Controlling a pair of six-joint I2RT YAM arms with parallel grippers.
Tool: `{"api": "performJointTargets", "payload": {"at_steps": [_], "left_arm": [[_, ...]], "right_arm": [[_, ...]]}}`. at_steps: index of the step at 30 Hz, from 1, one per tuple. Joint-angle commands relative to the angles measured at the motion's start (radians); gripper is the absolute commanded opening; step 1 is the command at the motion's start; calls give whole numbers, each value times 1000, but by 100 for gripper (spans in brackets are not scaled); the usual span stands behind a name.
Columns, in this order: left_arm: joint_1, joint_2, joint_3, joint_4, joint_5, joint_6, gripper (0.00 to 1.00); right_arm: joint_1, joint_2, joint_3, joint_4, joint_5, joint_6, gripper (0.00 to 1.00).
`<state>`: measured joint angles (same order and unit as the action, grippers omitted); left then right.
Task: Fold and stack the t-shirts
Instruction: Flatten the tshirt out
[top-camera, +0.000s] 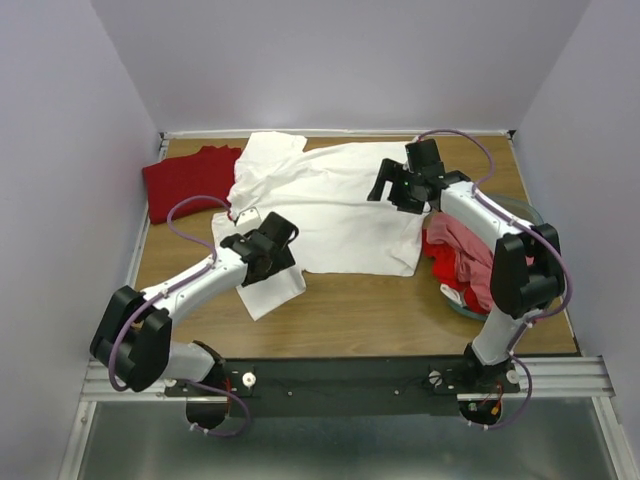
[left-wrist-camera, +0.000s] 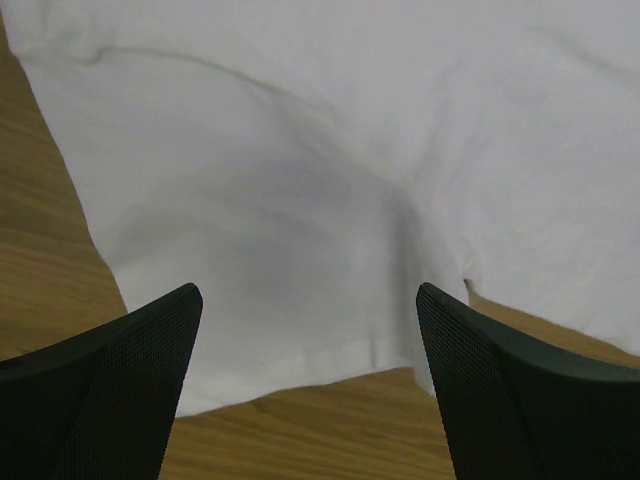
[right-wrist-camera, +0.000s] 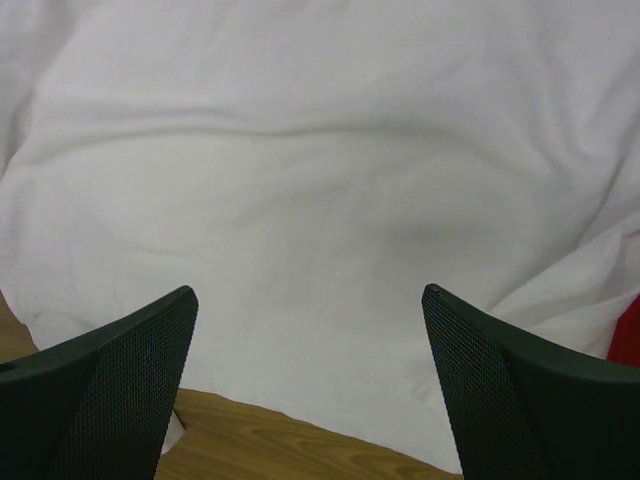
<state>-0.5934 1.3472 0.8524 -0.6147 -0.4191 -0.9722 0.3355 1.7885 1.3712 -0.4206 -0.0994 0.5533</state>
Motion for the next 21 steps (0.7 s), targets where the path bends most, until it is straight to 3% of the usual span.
{"api": "performJointTargets", "payload": {"at_steps": [1, 7, 11, 21], "left_arm": [[-28, -43, -29, -184, -46, -264, 96], [-46, -198, -159, -198, 78, -469, 92], [-45, -302, -237, -155, 83, -545, 88], [-46, -143, -173, -211, 101, -583, 83]], "right_arm": [[-18, -69, -64, -26, -8, 23, 100], [-21, -92, -86, -26, -8, 22, 100], [-24, -98, -96, -26, -5, 20, 100], [-27, -86, -92, -26, -23, 22, 100]]}}
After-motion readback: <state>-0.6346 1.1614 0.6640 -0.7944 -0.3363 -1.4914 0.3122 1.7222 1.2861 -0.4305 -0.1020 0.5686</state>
